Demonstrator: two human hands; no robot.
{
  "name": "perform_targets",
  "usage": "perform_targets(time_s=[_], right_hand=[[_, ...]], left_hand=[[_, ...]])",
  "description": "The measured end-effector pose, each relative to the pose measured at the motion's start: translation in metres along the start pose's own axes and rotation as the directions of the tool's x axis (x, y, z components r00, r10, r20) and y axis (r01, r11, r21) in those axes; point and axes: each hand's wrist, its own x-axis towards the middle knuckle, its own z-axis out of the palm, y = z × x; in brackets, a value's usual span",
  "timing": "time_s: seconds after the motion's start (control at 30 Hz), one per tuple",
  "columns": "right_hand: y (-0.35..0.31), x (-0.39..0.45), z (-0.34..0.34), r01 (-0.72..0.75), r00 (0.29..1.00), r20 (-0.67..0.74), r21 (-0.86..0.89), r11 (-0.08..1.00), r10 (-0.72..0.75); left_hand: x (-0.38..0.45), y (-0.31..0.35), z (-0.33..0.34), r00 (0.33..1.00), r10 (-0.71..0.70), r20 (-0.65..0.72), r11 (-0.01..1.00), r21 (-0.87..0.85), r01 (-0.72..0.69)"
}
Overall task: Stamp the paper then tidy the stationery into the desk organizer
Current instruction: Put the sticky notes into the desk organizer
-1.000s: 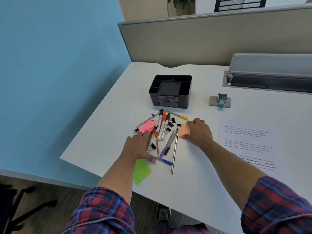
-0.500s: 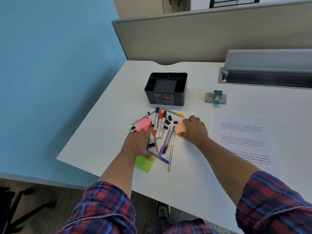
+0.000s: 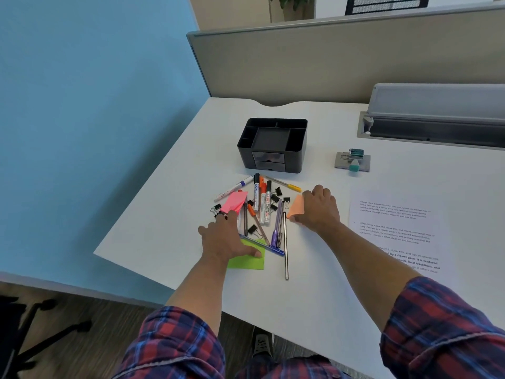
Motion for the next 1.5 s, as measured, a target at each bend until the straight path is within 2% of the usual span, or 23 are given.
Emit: perform_targets(time_s=[0.23,0.37,0.43,0.6,0.8,0.9,0.97,1.07,1.13,1.23,1.27,1.33,1.5], right_hand=[[0.000,-0.002,-0.003,0.049,0.994,-0.099,-0.069,0.996,-0.056],[0.001,-0.006,-0.002,0.140,0.977,-0.157,-0.019,0.990,-0.141],[0.002,-0.006,-0.003,0.171,0.973,-0.162,0.019,0.985,-0.166],[0.003,-0.007,-0.007,0.226,0.963,-0.175,0.113,0.967,-0.205],[0.000,-0.006,-0.010,0.230,0.968,-0.139,0.168,0.959,-0.208],[0.000,-0.007,-0.010,0.241,0.964,-0.155,0.167,0.956,-0.216],[-0.002,-0.009,-0.010,0.267,0.955,-0.179,0.168,0.949,-0.237],[-0.005,-0.012,-0.010,0.331,0.930,-0.224,0.163,0.930,-0.292],[-0.007,-0.013,-0.009,0.349,0.923,-0.229,0.154,0.924,-0.311],[-0.008,-0.013,-0.010,0.355,0.919,-0.242,0.158,0.921,-0.312],[-0.008,-0.013,-0.010,0.361,0.916,-0.248,0.165,0.918,-0.315],[-0.008,-0.013,-0.011,0.376,0.912,-0.246,0.182,0.908,-0.328],[-0.007,-0.012,-0.016,0.382,0.917,-0.214,0.233,0.894,-0.336]], left_hand=[[-0.011,0.004,0.003,0.989,-0.137,0.051,0.971,-0.191,0.144],[-0.015,0.001,0.005,0.954,-0.278,0.113,0.878,-0.372,0.300],[-0.016,-0.001,0.007,0.940,-0.304,0.152,0.824,-0.453,0.340],[-0.007,-0.014,0.008,0.927,-0.243,0.286,0.766,-0.530,0.364],[-0.005,-0.023,0.010,0.859,-0.153,0.488,0.513,-0.704,0.491],[-0.008,-0.021,0.009,0.849,-0.132,0.511,0.457,-0.729,0.510],[-0.010,-0.018,0.008,0.886,-0.116,0.449,0.481,-0.755,0.446],[-0.013,-0.012,0.009,0.991,-0.011,0.131,0.701,-0.706,0.101],[-0.020,-0.005,0.009,0.993,0.121,-0.018,0.815,-0.568,-0.109],[-0.025,0.009,0.011,0.945,0.326,0.004,0.927,-0.195,-0.319],[-0.025,0.013,0.012,0.926,0.376,0.024,0.925,-0.068,-0.374],[-0.025,0.019,0.012,0.897,0.442,0.017,0.893,0.081,-0.442],[-0.035,0.031,0.008,0.834,0.550,0.041,0.800,0.260,-0.540]])
